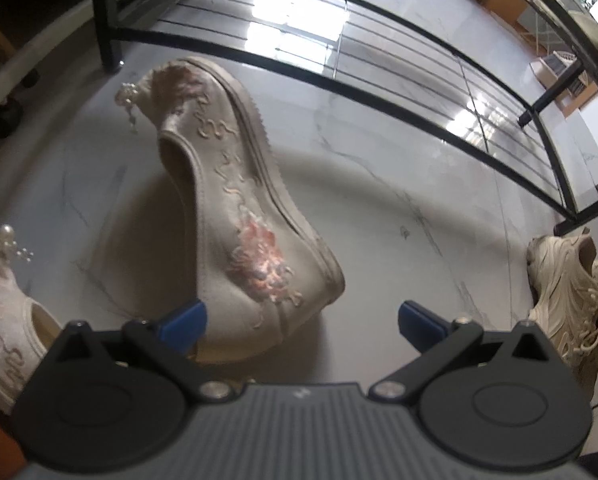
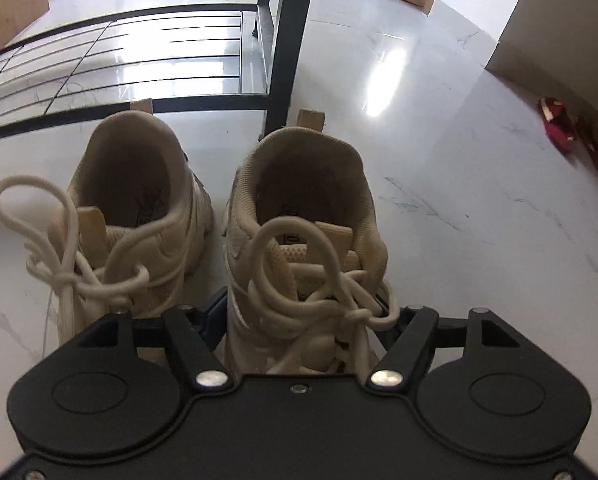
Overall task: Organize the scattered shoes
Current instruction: 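Move the right tool over both sneaker heels side by side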
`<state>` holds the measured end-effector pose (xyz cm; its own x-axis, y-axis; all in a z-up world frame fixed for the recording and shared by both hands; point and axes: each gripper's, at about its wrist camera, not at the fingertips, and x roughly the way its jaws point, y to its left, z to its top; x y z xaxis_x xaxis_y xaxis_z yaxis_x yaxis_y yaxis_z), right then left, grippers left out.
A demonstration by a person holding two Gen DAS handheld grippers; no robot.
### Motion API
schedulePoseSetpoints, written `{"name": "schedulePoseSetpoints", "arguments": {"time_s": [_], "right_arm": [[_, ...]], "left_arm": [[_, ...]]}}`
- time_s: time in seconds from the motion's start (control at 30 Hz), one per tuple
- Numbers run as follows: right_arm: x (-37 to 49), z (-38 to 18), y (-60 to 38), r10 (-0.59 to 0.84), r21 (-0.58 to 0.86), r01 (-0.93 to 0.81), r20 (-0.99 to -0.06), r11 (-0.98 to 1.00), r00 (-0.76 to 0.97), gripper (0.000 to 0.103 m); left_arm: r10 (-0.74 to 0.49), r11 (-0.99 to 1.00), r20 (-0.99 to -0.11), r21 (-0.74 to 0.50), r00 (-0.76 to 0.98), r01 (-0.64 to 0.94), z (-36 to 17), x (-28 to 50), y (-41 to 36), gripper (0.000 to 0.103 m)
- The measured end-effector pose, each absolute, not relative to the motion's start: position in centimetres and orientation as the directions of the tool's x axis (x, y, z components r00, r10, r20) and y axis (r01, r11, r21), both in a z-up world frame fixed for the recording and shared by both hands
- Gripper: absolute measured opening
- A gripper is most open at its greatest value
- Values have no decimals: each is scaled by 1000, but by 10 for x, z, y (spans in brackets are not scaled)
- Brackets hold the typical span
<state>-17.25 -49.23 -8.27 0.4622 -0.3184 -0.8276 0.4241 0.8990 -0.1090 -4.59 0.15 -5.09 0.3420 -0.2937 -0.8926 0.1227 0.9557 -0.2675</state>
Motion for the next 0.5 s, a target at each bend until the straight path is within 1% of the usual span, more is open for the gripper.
{"name": "schedulePoseSetpoints", "arguments": {"time_s": [0.23,0.4,0.5], "right_arm": [[-176,-80,-487,-277,-57,422,-831,905,483,71],[-173,-76,-479,-257,3,466,-831,885,493,71],[-167,-75,-469,-259,0,463,-830,886,495,71]], "left_arm": [[-297,955,-896,-278,330,107,-52,-44,2,102],[-309,951,-892,-291,331,103,-50,-44,4,102],[-318,948,-889,-303,329,97,-49,-44,5,102]]}}
